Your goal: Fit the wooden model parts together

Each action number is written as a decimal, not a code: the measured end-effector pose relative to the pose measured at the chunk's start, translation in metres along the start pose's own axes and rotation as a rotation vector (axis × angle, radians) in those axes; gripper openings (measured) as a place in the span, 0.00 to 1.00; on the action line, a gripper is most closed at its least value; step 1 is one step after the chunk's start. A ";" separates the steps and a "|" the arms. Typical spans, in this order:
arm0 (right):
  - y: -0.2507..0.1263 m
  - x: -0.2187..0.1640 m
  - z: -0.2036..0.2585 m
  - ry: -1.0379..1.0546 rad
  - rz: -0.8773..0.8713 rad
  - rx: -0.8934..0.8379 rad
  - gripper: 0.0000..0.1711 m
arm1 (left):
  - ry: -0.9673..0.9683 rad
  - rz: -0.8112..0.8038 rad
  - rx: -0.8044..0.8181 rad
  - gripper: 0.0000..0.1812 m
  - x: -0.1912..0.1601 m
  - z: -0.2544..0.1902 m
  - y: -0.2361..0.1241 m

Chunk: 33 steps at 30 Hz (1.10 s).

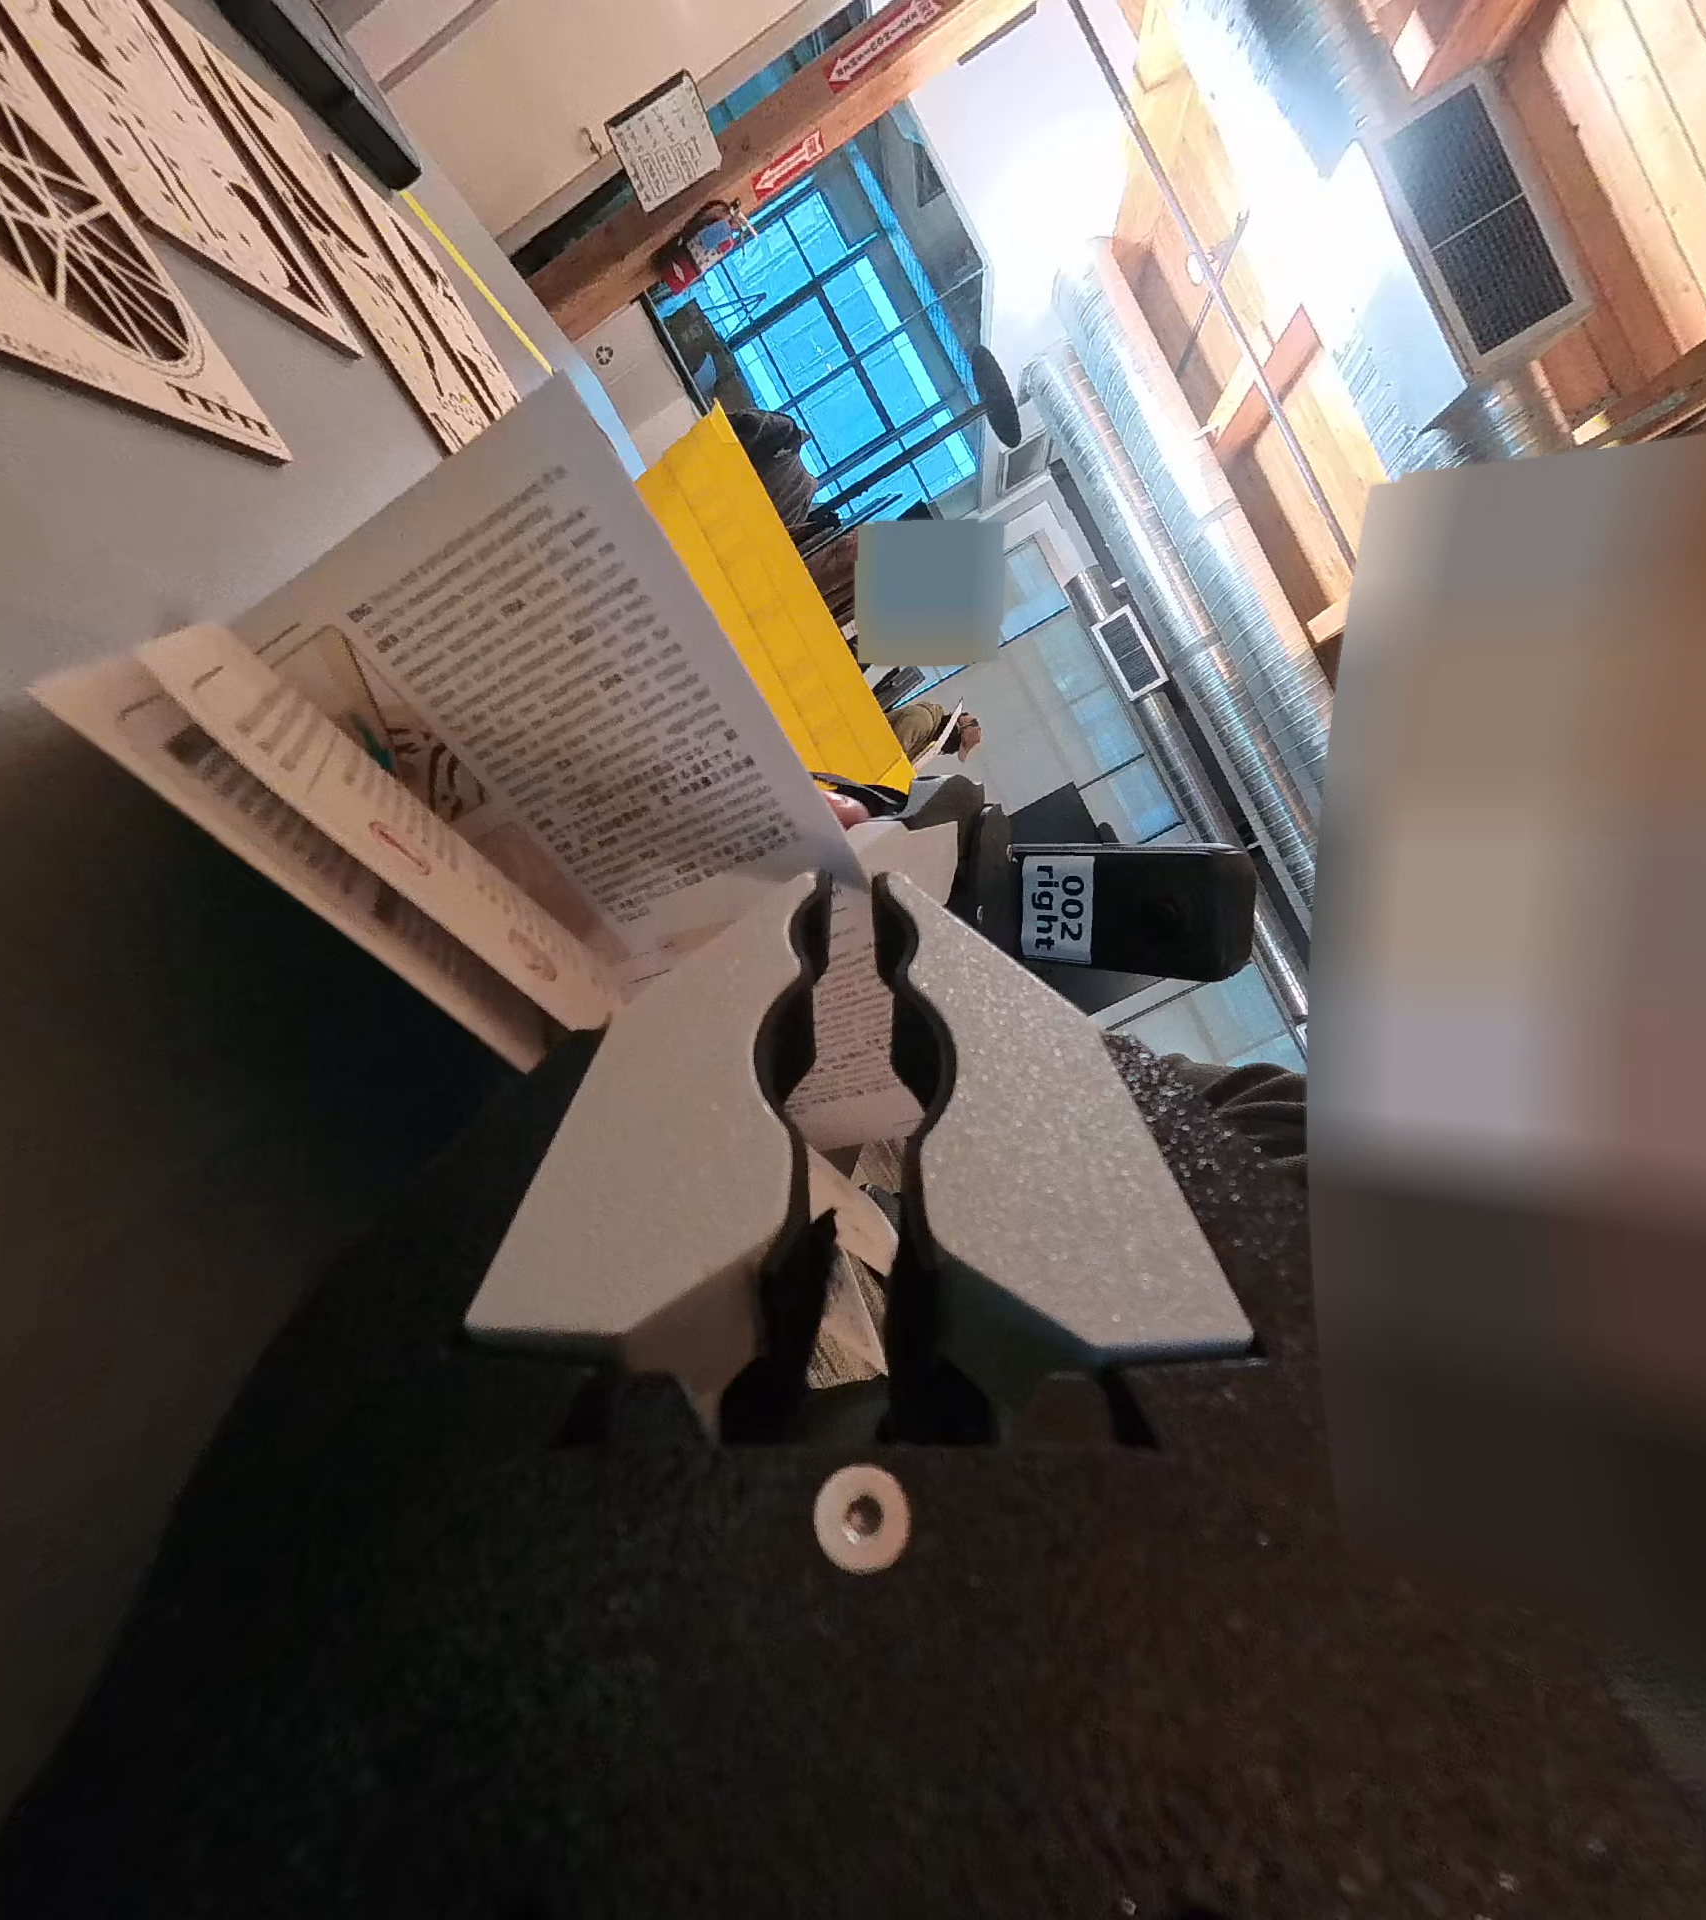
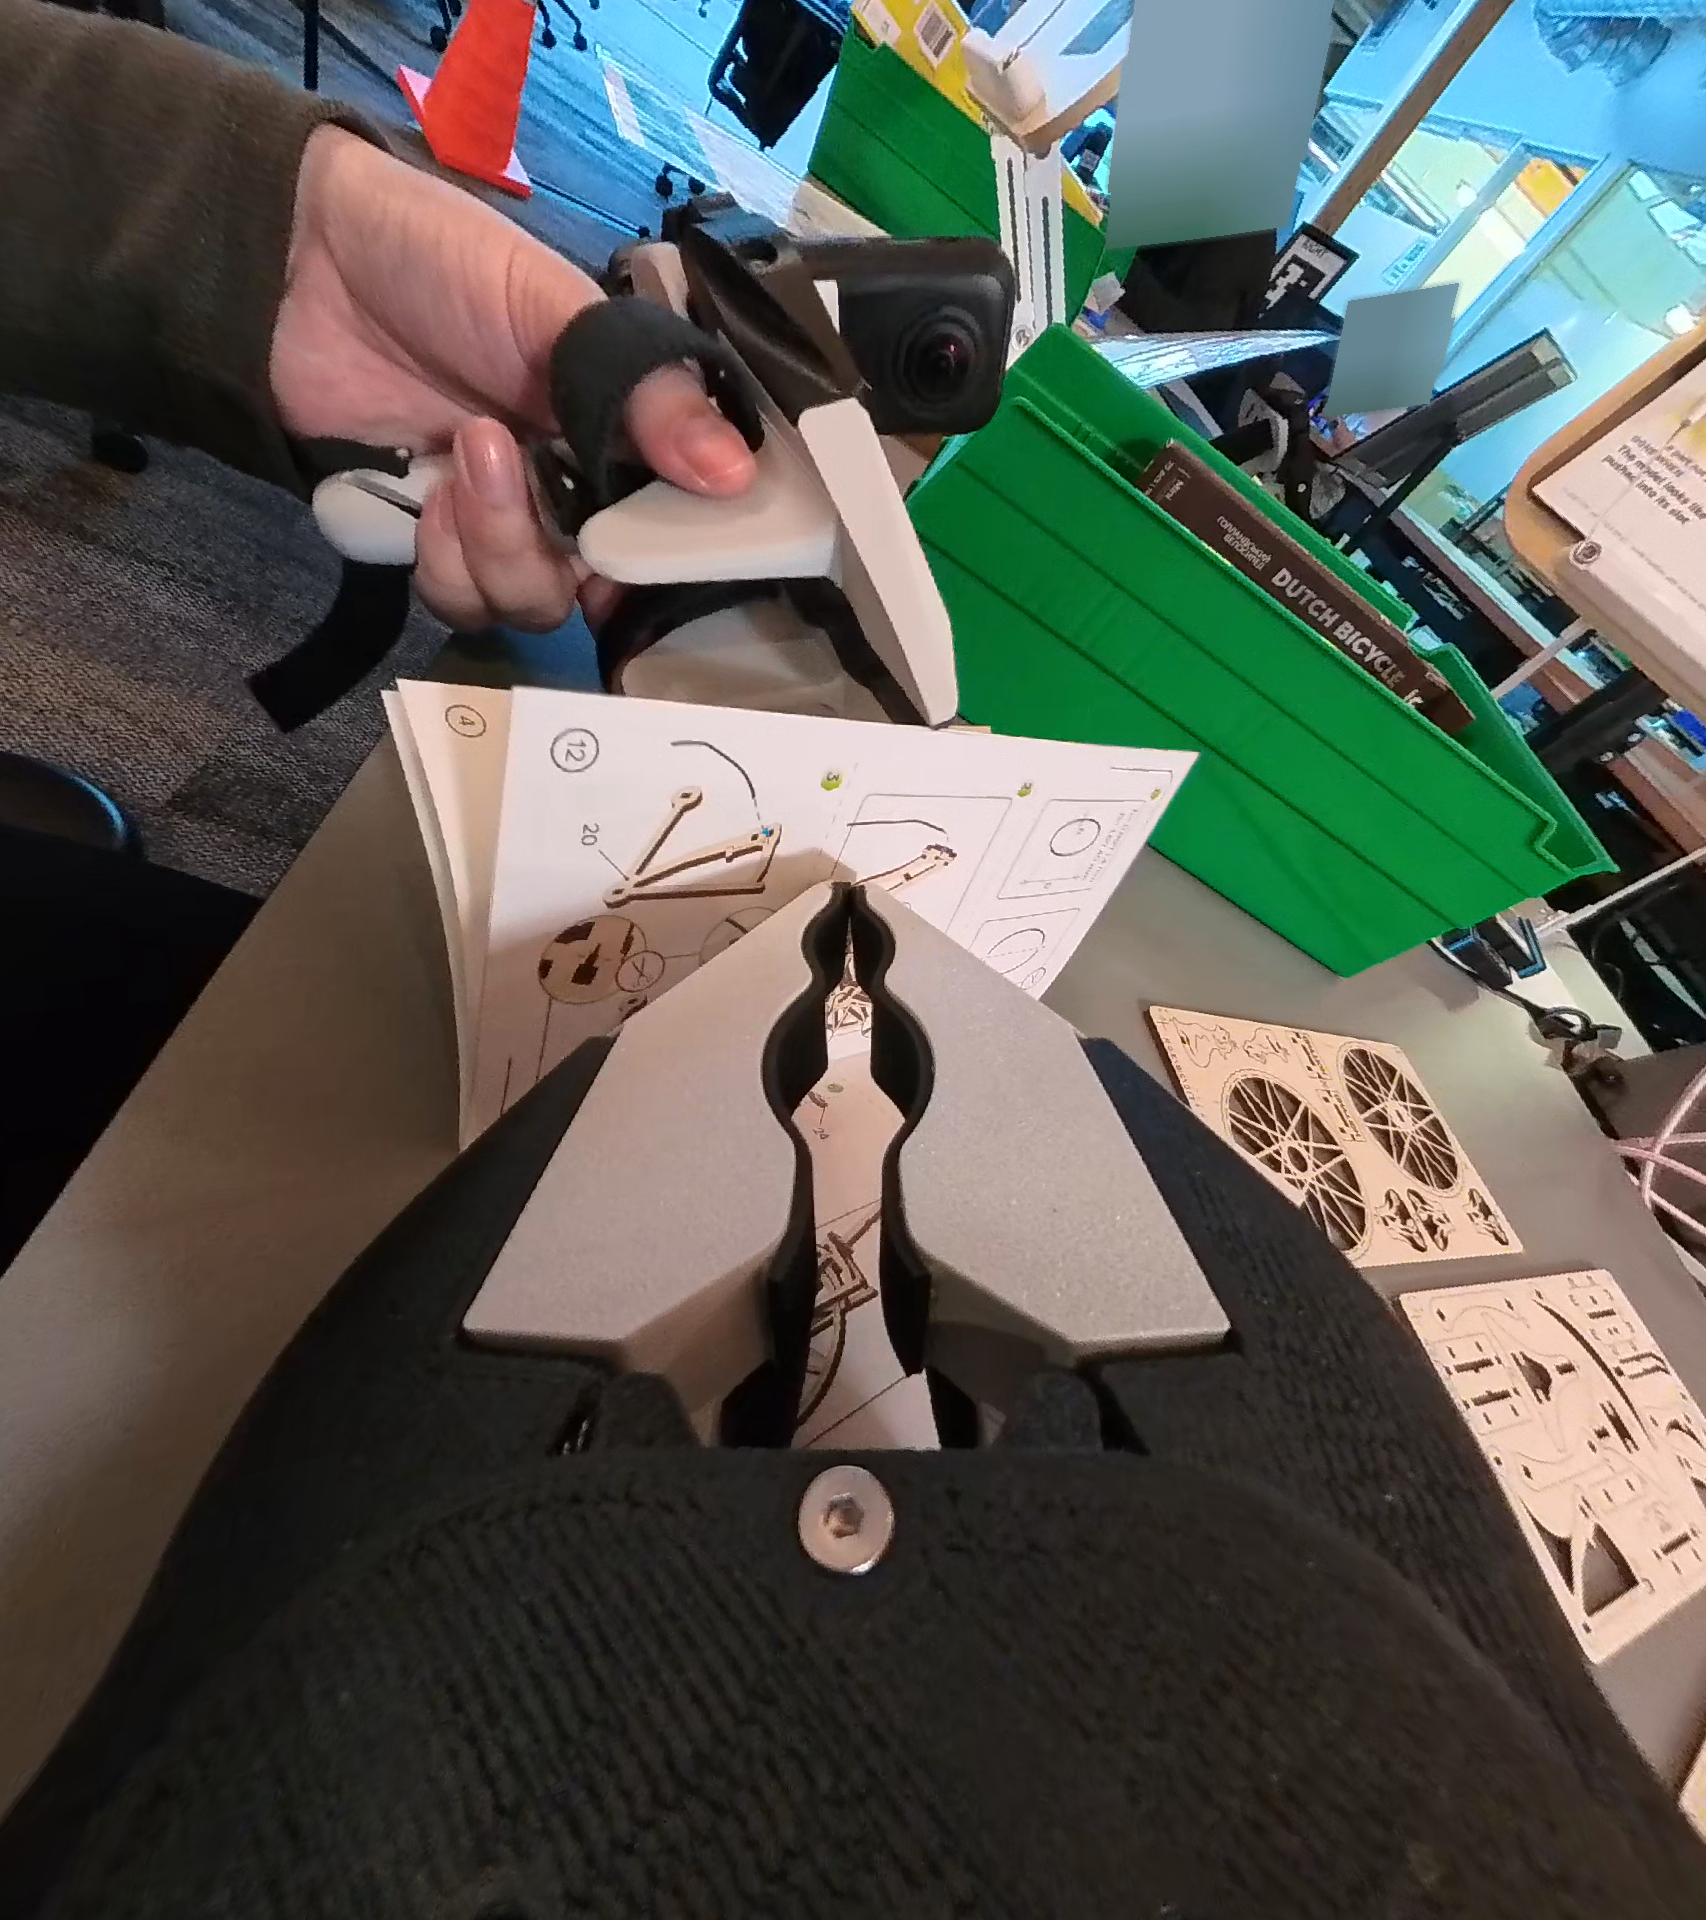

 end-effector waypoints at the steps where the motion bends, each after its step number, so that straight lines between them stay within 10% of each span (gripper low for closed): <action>1: 0.000 0.000 0.000 0.001 0.000 0.000 0.00 | 0.000 0.002 0.003 0.03 0.000 0.000 0.000; 33: -0.019 -0.017 -0.043 0.421 0.012 -0.061 0.06 | 0.138 -0.037 0.097 0.00 0.009 -0.017 -0.010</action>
Point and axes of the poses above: each gripper's, where its closed fingertips meet, y out along the fingers, x out of its top, z = x × y across the jaws, the point moved 9 cm from there along -y, back along the fingers, and after that the axes turned 3 degrees about x, right-handed, at the moved point
